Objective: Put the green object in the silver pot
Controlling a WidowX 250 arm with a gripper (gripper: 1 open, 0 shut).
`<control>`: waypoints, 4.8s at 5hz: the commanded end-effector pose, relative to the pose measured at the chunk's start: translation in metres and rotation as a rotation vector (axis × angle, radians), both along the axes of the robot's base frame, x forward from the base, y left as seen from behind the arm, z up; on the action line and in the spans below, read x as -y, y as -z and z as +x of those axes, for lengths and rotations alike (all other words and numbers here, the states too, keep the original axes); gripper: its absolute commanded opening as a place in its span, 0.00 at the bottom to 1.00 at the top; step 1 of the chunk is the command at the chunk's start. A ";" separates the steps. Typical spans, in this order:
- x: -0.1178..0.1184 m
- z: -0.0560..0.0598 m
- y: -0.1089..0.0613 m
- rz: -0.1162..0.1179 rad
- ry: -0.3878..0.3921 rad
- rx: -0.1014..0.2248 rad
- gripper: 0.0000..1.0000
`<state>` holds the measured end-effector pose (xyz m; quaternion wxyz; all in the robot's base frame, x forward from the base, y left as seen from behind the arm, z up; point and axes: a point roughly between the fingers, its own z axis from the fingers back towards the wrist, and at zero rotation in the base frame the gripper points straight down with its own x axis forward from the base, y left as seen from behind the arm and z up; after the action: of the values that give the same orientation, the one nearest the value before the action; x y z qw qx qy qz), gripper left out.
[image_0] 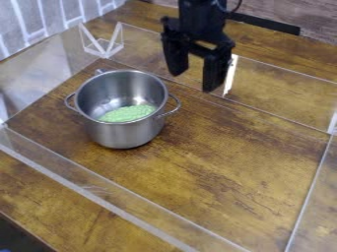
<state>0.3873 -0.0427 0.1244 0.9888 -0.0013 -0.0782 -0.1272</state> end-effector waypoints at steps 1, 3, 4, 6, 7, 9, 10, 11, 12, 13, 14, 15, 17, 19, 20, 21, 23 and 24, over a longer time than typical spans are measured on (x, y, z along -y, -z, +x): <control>0.001 0.004 -0.017 -0.009 -0.008 0.069 1.00; -0.011 0.003 -0.002 -0.006 -0.029 0.040 1.00; -0.018 0.004 -0.002 -0.007 -0.029 0.031 1.00; -0.011 0.017 -0.003 -0.015 0.048 0.032 1.00; -0.017 0.004 -0.012 -0.024 -0.005 0.028 1.00; -0.021 -0.005 -0.030 -0.032 -0.064 0.057 1.00; -0.016 -0.005 -0.022 -0.040 -0.049 0.050 1.00; -0.011 -0.004 -0.015 -0.045 -0.026 0.047 1.00; -0.006 -0.009 -0.002 -0.047 0.031 0.042 1.00; -0.002 -0.008 0.003 -0.033 0.077 0.045 1.00; -0.003 -0.001 -0.012 -0.018 0.084 0.042 1.00; -0.007 0.000 -0.024 -0.008 0.027 0.038 1.00; -0.012 0.006 -0.014 -0.042 0.057 0.044 1.00; -0.014 0.013 -0.008 -0.038 0.071 0.047 1.00; -0.012 0.014 -0.006 -0.032 0.041 0.057 1.00; -0.013 0.019 0.001 -0.043 0.078 0.065 1.00; -0.013 0.023 -0.003 -0.026 0.089 0.062 1.00; -0.010 0.019 -0.017 -0.016 0.070 0.088 1.00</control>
<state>0.4034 -0.0265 0.0988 0.9857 -0.0121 -0.0677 -0.1540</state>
